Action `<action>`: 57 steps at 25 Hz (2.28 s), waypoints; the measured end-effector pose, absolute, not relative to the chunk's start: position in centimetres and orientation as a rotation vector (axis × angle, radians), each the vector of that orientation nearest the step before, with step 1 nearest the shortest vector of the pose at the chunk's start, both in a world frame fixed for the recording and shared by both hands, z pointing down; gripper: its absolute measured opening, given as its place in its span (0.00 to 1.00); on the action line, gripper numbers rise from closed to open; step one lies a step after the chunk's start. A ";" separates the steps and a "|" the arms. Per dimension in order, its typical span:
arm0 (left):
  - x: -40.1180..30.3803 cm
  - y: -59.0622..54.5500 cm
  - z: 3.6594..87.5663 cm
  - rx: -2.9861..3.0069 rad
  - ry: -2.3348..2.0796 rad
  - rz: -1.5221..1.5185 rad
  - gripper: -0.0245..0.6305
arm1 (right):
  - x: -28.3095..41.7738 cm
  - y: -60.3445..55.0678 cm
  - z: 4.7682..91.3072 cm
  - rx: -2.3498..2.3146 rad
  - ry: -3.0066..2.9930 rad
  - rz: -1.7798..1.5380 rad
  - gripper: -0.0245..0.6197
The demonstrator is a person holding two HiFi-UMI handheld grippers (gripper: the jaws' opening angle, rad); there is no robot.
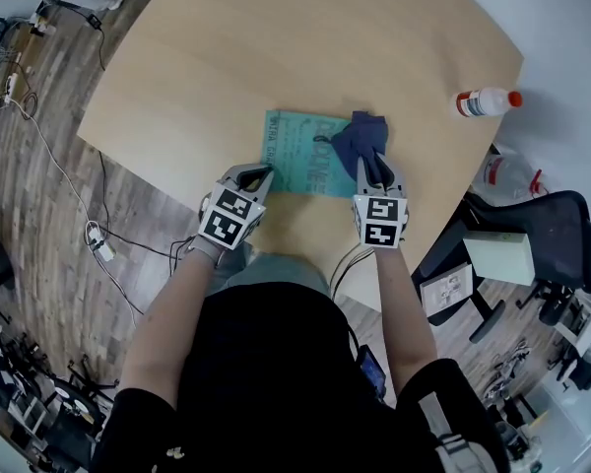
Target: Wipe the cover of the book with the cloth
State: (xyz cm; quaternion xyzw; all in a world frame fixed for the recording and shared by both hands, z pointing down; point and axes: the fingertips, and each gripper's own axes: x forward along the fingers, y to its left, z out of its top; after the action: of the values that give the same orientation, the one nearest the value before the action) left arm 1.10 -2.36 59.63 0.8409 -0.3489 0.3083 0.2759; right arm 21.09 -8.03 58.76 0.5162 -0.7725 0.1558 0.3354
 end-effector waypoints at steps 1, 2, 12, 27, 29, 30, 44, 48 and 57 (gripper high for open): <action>1.2 -2.3 59.7 2.264 -0.937 0.830 0.07 | 20.9 -7.8 58.8 1.342 -2.016 0.410 0.19; 1.2 -2.4 59.7 2.269 -0.938 0.832 0.07 | 20.6 -7.5 58.9 1.335 -2.014 0.415 0.19; 1.6 -2.5 59.5 2.295 -0.914 0.811 0.07 | 16.8 -7.1 59.6 1.209 -2.009 0.485 0.19; 1.7 -2.4 59.4 2.326 -0.869 0.772 0.07 | 6.8 -8.0 59.5 1.005 -2.116 0.494 0.19; 1.7 -2.4 59.7 2.330 -0.863 0.771 0.07 | 5.5 -8.1 59.6 0.971 -2.135 0.493 0.19; 1.7 -2.4 59.7 2.332 -0.860 0.770 0.07 | 4.9 -8.2 59.6 0.952 -2.144 0.492 0.19; 1.5 -2.2 59.9 2.345 -0.844 0.750 0.07 | -0.4 -7.5 59.7 0.705 -2.193 0.593 0.19; 1.9 -1.4 59.8 2.295 -0.813 0.770 0.07 | -0.5 -7.5 59.8 0.728 -2.192 0.526 0.19; 2.4 0.7 59.6 2.266 -0.768 0.730 0.07 | -0.8 -7.5 59.7 0.753 -2.199 0.516 0.19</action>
State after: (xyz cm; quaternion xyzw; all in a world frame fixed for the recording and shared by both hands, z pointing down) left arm 2.38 0.71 59.58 0.8599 -0.2913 0.2769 0.3146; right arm -0.79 -7.46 59.72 0.2935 -0.8577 0.2013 0.3711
